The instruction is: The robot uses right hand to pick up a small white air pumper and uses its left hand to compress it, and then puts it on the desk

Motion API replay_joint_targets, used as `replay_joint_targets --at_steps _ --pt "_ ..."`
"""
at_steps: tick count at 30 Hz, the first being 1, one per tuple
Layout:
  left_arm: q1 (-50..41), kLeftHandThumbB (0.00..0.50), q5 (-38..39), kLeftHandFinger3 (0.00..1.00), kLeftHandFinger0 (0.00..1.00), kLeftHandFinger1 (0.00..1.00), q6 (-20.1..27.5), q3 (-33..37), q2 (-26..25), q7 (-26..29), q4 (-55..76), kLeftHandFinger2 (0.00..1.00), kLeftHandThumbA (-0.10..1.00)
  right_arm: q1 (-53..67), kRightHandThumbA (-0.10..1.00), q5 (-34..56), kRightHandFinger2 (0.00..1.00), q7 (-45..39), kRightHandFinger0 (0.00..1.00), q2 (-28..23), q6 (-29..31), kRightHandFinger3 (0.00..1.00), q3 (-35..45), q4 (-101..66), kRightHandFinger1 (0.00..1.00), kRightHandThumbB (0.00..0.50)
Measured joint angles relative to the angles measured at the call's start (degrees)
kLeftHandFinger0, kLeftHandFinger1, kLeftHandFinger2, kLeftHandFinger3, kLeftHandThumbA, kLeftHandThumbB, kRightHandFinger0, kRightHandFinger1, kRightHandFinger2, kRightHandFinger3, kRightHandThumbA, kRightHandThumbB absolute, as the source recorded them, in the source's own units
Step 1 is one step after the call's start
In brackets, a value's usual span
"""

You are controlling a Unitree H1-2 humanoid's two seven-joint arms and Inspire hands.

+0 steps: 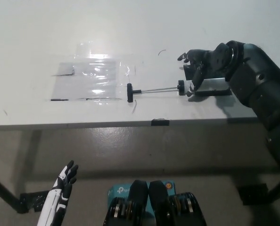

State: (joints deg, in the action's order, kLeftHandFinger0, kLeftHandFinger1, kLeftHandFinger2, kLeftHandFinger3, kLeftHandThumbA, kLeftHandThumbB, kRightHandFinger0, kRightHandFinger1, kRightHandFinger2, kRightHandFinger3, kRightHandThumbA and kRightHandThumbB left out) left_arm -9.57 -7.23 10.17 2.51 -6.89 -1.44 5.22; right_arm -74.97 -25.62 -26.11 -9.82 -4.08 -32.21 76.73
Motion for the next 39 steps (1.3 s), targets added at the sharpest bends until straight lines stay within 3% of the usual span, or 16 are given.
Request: replay_joint_targets --at_steps 3,6,13,18,23,31,35,36,37,38,39 --pt "0.31 0.039 0.05 1.00 1.00 1.00 -0.05 -0.21 -0.13 0.00 0.00 1.00 1.00 0.00 0.97 -0.45 1.00 0.00 1.00 -0.02 0.18 1.00 -0.04 0.34 1.00 0.406" --pt "0.38 0.050 0.06 1.00 1.00 1.00 -0.08 -0.31 -0.21 0.00 0.01 1.00 1.00 0.00 1.00 -1.01 1.00 -0.01 1.00 -0.14 0.48 1.00 -0.17 0.59 1.00 0.428" --pt "0.36 0.045 0.18 1.00 1.00 1.00 -0.19 -0.32 -0.36 -0.23 0.11 1.00 1.00 0.03 1.00 -1.85 1.00 0.00 1.00 -0.95 1.44 1.00 -0.22 1.60 1.00 0.420" --pt "0.36 0.040 0.18 1.00 1.00 1.00 -0.19 -0.32 -0.39 -0.35 0.11 1.00 1.00 0.63 0.99 -2.29 1.00 0.00 1.00 -1.29 1.60 1.00 -0.23 2.25 1.00 0.369" --pt "0.36 0.043 0.18 1.00 1.00 1.00 -0.20 -0.33 -0.39 -0.37 0.11 1.00 1.00 1.52 1.00 -2.41 1.00 0.01 1.00 -1.29 1.65 1.00 -0.22 2.93 1.00 0.390" --pt "0.36 0.043 0.20 1.00 1.00 1.00 -0.25 -0.32 -0.39 -0.43 0.11 1.00 1.00 1.75 0.99 -2.43 1.00 0.31 1.00 -1.26 1.78 1.00 -0.21 3.21 1.00 0.379" --pt "0.44 0.038 0.24 1.00 1.00 1.00 -0.29 -0.34 -0.41 -0.70 0.11 1.00 1.00 1.86 0.85 -2.33 1.00 0.93 1.00 -1.12 1.72 1.00 0.11 3.33 1.00 0.350" --pt "0.52 0.025 0.30 1.00 1.00 1.00 -0.31 -0.36 -0.43 -0.75 0.11 1.00 1.00 1.88 0.76 -2.25 0.82 1.18 0.81 -1.04 1.69 1.00 0.36 3.36 0.78 0.368" --pt "0.61 0.016 0.36 1.00 1.00 1.00 -0.31 -0.38 -0.44 -0.79 0.11 1.00 1.00 1.96 0.66 -2.22 0.91 1.68 0.88 -0.89 1.69 0.97 0.63 3.38 0.91 0.328" --pt "0.71 0.016 0.45 1.00 1.00 1.00 -0.32 -0.41 -0.44 -0.85 0.11 1.00 1.00 2.08 0.59 -2.20 0.69 2.49 0.68 -0.73 1.73 0.69 0.85 3.37 0.70 0.292" --pt "0.79 0.004 0.56 1.00 1.00 1.00 -0.33 -0.43 -0.44 -0.90 0.11 1.00 1.00 2.18 0.28 -2.21 0.36 3.32 0.25 -0.61 1.78 0.33 0.99 3.37 0.33 0.289"
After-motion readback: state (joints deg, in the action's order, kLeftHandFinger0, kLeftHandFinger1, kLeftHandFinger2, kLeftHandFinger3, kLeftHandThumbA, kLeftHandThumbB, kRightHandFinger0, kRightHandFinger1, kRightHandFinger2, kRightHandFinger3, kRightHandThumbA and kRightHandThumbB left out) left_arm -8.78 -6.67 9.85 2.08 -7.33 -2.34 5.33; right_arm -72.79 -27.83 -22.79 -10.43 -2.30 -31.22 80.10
